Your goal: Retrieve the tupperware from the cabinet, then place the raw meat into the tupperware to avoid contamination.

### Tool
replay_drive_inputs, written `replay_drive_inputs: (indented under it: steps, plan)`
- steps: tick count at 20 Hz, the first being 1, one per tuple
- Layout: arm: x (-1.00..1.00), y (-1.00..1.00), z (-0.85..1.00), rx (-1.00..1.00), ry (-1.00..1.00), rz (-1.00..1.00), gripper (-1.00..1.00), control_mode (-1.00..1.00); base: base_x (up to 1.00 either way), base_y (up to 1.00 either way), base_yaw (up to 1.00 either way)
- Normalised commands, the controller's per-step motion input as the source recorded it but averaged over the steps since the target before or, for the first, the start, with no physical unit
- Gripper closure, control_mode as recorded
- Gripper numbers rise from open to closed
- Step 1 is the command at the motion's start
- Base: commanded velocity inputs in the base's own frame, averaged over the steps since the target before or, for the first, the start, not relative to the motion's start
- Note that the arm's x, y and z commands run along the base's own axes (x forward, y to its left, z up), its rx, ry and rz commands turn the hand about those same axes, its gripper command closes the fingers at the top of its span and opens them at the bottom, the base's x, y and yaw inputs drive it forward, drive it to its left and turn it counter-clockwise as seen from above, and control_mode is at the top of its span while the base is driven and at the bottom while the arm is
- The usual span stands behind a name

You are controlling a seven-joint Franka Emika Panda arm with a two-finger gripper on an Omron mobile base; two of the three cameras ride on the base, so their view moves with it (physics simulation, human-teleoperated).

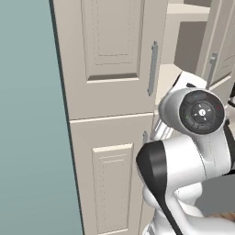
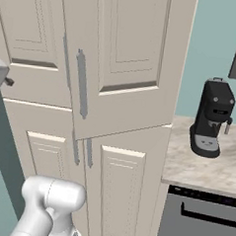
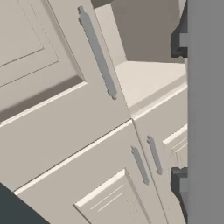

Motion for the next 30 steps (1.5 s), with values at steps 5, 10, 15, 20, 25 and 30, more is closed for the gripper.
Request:
replay_drive_inputs:
  steps: [5, 10, 15, 20, 25, 30]
  plan:
    - [0.02, 0.00, 0.00, -0.14, 0.00, 0.00, -1.00, -1.00, 0.00, 0.00, 0.00]
    - [0.10, -0.03, -0.05, -0.06, 0.00, 0.00, -1.00, -1.00, 0.00, 0.00, 0.00]
    - [0.26, -0.06, -0.10, -0.03, 0.00, 0.00, -1.00, -1.00, 0.00, 0.00, 0.00]
    - [0.34, -0.13, -0.09, 0.00, 0.00, 0.00, -1.00, -1.00, 0.00, 0.00, 0.00]
    - [0.29, -0.19, -0.06, 0.00, 0.00, 0.00, -1.00, -1.00, 0.00, 0.00, 0.00]
    - [0.30, -0.20, -0.08, -0.01, 0.00, 0.00, -1.00, -1.00, 0.00, 0.00, 0.00]
